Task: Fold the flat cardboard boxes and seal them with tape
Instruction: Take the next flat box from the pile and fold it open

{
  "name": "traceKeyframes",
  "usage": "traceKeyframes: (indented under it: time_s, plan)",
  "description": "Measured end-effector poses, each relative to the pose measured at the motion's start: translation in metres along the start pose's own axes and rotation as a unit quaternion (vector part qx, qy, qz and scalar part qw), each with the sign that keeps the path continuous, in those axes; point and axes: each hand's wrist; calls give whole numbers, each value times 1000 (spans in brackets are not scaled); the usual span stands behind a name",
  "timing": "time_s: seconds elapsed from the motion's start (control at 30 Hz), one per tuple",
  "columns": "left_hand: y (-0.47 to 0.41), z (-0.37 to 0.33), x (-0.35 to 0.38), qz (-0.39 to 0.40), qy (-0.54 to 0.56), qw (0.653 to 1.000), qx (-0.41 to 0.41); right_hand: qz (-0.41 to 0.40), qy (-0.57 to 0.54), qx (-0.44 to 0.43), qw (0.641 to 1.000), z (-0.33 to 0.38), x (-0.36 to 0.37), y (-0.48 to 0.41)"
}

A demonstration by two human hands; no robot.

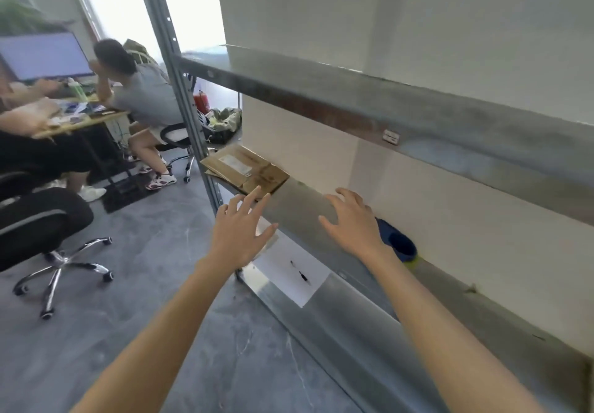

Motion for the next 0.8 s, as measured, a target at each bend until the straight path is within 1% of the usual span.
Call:
traceKeyframes:
  time_s: [0.1, 0.27, 0.63, 0.8]
  plan:
    - [-19, 47, 8, 6, -7, 1000, -9, 9, 3, 6, 1000, 29, 23, -37]
    - [-60, 100, 27, 19, 2, 1000, -21, 27, 16, 10, 999, 60, 55, -94]
    - [-166, 189, 98, 51, 11, 999, -8, 59, 20, 44, 997, 80, 146, -223]
    - [-209, 226, 117, 55, 11, 998, 16, 67, 21, 72, 995, 87, 181, -273]
Point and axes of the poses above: each hand's wrist, its own y-axis away from the middle knuckle, its own x-axis out of the palm, z = x × y, and after that the axes turned 4 degrees about -z, right-handed
